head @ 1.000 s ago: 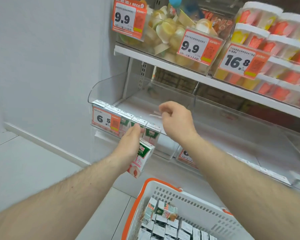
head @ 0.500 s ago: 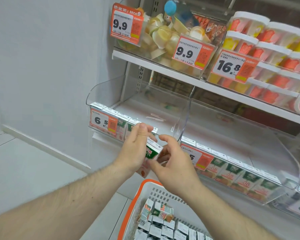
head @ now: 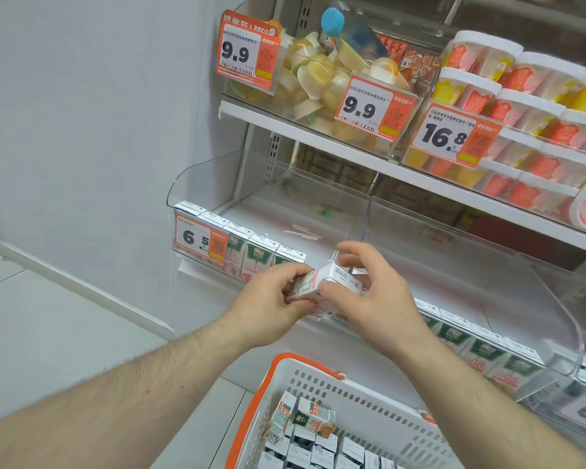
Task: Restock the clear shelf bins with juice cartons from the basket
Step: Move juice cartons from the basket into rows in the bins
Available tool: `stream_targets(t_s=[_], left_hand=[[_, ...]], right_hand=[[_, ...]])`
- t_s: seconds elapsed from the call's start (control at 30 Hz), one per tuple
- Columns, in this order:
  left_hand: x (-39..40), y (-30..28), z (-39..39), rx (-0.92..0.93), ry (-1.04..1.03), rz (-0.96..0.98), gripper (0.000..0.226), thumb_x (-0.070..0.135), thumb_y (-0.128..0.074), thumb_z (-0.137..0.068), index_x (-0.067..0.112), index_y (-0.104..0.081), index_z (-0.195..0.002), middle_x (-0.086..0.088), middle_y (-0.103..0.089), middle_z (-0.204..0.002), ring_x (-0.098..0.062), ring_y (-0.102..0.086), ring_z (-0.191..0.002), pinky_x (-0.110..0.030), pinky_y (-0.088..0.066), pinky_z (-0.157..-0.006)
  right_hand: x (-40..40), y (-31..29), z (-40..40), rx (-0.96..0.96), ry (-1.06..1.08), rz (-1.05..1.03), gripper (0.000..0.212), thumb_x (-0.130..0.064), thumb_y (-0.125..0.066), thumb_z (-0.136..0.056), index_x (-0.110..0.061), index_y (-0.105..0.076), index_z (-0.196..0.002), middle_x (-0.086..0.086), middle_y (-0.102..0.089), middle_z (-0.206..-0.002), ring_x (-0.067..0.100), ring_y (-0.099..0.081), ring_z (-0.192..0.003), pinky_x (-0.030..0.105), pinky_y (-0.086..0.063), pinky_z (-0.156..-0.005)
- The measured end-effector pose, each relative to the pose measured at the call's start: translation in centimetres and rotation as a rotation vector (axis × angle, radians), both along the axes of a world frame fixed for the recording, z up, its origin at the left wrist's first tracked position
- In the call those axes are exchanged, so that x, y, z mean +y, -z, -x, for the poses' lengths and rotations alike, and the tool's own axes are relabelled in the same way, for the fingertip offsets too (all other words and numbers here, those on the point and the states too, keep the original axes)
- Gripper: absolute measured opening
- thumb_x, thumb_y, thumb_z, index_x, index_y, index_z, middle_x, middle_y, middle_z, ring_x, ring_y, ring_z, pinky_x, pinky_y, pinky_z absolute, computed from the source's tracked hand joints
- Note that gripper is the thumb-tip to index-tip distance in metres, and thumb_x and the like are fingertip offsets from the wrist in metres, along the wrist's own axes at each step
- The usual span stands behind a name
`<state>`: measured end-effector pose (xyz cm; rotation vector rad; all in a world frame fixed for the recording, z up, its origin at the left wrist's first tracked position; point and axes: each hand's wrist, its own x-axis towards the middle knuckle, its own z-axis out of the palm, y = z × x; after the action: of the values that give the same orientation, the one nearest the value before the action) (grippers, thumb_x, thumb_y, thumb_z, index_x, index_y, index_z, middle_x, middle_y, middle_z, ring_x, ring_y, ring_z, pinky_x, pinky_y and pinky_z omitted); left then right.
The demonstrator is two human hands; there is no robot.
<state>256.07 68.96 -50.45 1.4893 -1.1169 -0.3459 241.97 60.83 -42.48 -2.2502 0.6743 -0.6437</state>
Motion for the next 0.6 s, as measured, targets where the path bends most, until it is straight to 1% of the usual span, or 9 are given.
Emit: stream_targets(t_s=[0.07, 0.1, 0.17, 0.23, 0.27, 0.33, 0.4, 0.53, 0.6], left_hand=[[-0.2, 0.1, -0.1, -0.015, -0.022, 0.006, 0.035, 0.02, -0.077, -0.075, 0.039, -0.064, -0.102, 0.007, -0.067, -0.1, -0.016, -0.065, -0.094, -0.046, -0.054, -0.086], [-0.3, 0.1, 0.0, -0.015, -0.047, 0.027, 0.035, 0.021, -0.077, -0.076, 0.041, -0.063, -0.101, 0.009, -0.065, -0.102, -0.015, -0.065, -0.096, -0.045, -0.054, -0.087], [-0.5, -0.3, 0.5, 0.044, -0.152, 0.096, 0.04, 0.017, -0.076, -0.081, 0.043, -0.058, -0.105, 0.015, -0.055, -0.112, -0.01, -0.062, -0.101, -0.034, -0.053, -0.09], [-0.6, -0.7, 1.0, 0.225, -0.303, 0.093, 0.032, 0.021, -0.071, -0.085, 0.037, -0.052, -0.104, 0.013, -0.051, -0.114, -0.01, -0.061, -0.102, -0.025, -0.05, -0.085], [-0.8, -0.7, 1.1, 0.357, -0.343, 0.051, 0.025, 0.024, -0.069, -0.086, 0.033, -0.05, -0.101, 0.006, -0.054, -0.113, -0.016, -0.062, -0.102, -0.027, -0.049, -0.083], [-1.2, -0.5, 0.9, 0.635, -0.333, -0.052, 0.021, 0.03, -0.065, -0.087, 0.024, -0.05, -0.101, -0.007, -0.059, -0.112, -0.025, -0.061, -0.106, -0.038, -0.05, -0.09], [-1.3, -0.7, 0.7, 0.859, -0.264, -0.132, 0.027, 0.034, -0.058, -0.092, 0.018, -0.052, -0.113, -0.007, -0.059, -0.112, -0.025, -0.058, -0.108, -0.046, -0.049, -0.094], [-1.4, -1.5, 0.6, 1.051, -0.208, -0.162, 0.043, 0.043, -0.047, -0.097, 0.019, -0.05, -0.133, -0.006, -0.053, -0.126, -0.02, -0.054, -0.106, -0.05, -0.045, -0.095], [-1.4, -1.6, 0.4, 1.106, -0.201, -0.168, 0.049, 0.048, -0.044, -0.097, 0.019, -0.049, -0.137, -0.008, -0.05, -0.133, -0.025, -0.051, -0.114, -0.055, -0.042, -0.098]], right_hand=[[0.3, -0.7, -0.7, 0.089, -0.01, 0.113, 0.034, -0.037, -0.068, -0.082, -0.038, -0.06, -0.115, -0.022, -0.059, -0.101, 0.003, -0.056, -0.092, 0.004, -0.04, -0.074], [0.5, -1.1, -1.1, 0.113, -0.001, 0.179, 0.026, -0.033, -0.066, -0.084, -0.036, -0.063, -0.11, -0.021, -0.061, -0.096, 0.005, -0.057, -0.09, 0.003, -0.039, -0.071], [0.7, -2.2, -1.6, 0.065, 0.059, 0.28, 0.024, -0.029, -0.063, -0.085, -0.029, -0.068, -0.108, -0.011, -0.068, -0.093, 0.013, -0.061, -0.09, 0.017, -0.048, -0.076], [0.4, -4.2, -2.3, -0.025, 0.146, 0.331, 0.026, -0.028, -0.059, -0.086, -0.024, -0.068, -0.11, -0.002, -0.07, -0.096, 0.021, -0.063, -0.09, 0.031, -0.052, -0.081], [0.0, -5.1, -2.9, -0.031, 0.169, 0.35, 0.027, -0.028, -0.057, -0.088, -0.023, -0.066, -0.112, 0.001, -0.069, -0.098, 0.024, -0.063, -0.092, 0.035, -0.052, -0.083], [-1.1, -6.4, -4.7, 0.096, 0.194, 0.403, 0.029, -0.028, -0.052, -0.091, -0.018, -0.062, -0.117, 0.008, -0.068, -0.107, 0.031, -0.061, -0.097, 0.038, -0.051, -0.084], [-2.0, -6.5, -7.0, 0.292, 0.198, 0.412, 0.031, -0.025, -0.05, -0.091, -0.013, -0.061, -0.118, 0.013, -0.066, -0.114, 0.034, -0.059, -0.097, 0.036, -0.05, -0.081], [-2.7, -4.9, -9.7, 0.549, 0.207, 0.342, 0.017, -0.018, -0.048, -0.089, -0.007, -0.058, -0.097, 0.014, -0.066, -0.105, 0.031, -0.061, -0.08, 0.028, -0.046, -0.067], [-3.0, -4.2, -10.6, 0.635, 0.203, 0.261, 0.021, -0.018, -0.045, -0.09, -0.005, -0.057, -0.101, 0.015, -0.065, -0.107, 0.034, -0.066, -0.087, 0.032, -0.054, -0.075]])
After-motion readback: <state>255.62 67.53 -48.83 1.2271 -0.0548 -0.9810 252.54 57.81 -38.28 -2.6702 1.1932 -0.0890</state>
